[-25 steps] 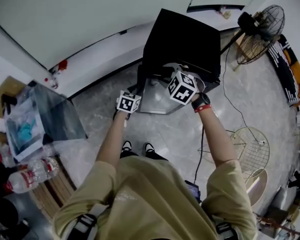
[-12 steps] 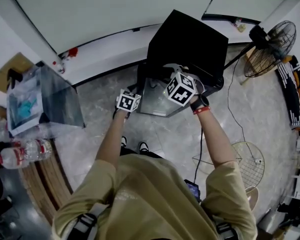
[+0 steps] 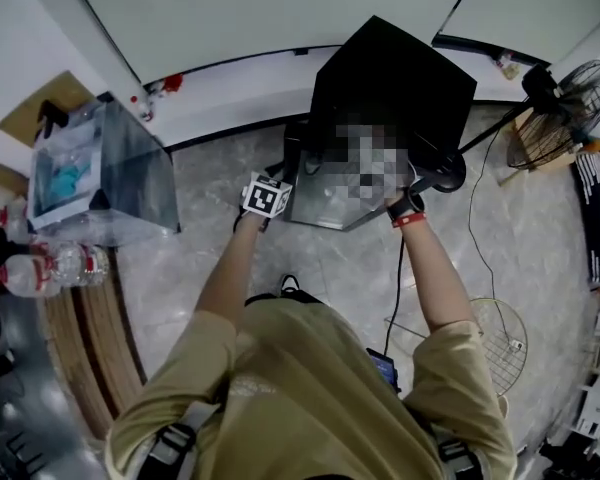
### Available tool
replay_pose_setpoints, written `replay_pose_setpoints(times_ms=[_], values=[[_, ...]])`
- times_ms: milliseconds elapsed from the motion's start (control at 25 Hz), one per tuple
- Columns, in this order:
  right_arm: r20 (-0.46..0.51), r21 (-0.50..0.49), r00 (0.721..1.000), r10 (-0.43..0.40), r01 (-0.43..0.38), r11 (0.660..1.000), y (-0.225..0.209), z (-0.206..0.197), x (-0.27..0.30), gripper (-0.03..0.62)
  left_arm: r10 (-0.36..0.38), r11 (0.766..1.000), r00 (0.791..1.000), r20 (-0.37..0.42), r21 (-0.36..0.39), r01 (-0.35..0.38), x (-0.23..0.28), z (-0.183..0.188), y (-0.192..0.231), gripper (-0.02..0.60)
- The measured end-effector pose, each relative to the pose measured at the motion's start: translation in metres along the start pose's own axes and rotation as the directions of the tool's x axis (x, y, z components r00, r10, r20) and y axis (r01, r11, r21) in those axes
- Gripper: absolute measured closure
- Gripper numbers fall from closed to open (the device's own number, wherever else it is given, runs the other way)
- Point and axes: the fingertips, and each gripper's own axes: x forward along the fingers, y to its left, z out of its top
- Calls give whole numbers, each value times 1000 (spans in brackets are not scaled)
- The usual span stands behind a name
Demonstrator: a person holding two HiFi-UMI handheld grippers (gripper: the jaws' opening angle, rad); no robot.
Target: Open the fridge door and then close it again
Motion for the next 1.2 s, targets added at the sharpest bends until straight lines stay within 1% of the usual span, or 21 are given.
replay_pose_setpoints(times_ms=[120,280,360,520,760,840,1000,1200], values=[[15,-12,1000,9,-9,1000,6,2,-3,379,14,999,1000,5,-30,-13,-7,-5,-4,451],[24,-29,1000,15,-14,999,11,2,-7,378,25,998,1000,0,-52,-25,-14,-7,-11,451],[21,-35,1000,21,-21,999,18,2,-9,378,39,998,999,-4,-55,-39,-20,-12,-14,451],[27,-49,999,32,-31,998,25,3,-12,378,74,995,997,21,-64,-73,-23,-20,-14,452],[56,-71,998,30,-26,997,35,1,-20,375,124,989,992,-7,-80,-125,-36,-27,-26,451],[60,-80,998,28,-23,997,38,1,-22,375,131,988,991,-14,-86,-132,-39,-31,-29,451],[62,-103,997,42,-36,994,47,0,-27,373,165,982,986,-1,-90,-164,-44,-36,-34,451],[72,-126,996,59,-50,991,56,2,-32,373,185,976,983,-4,-120,-184,-55,-45,-41,451]])
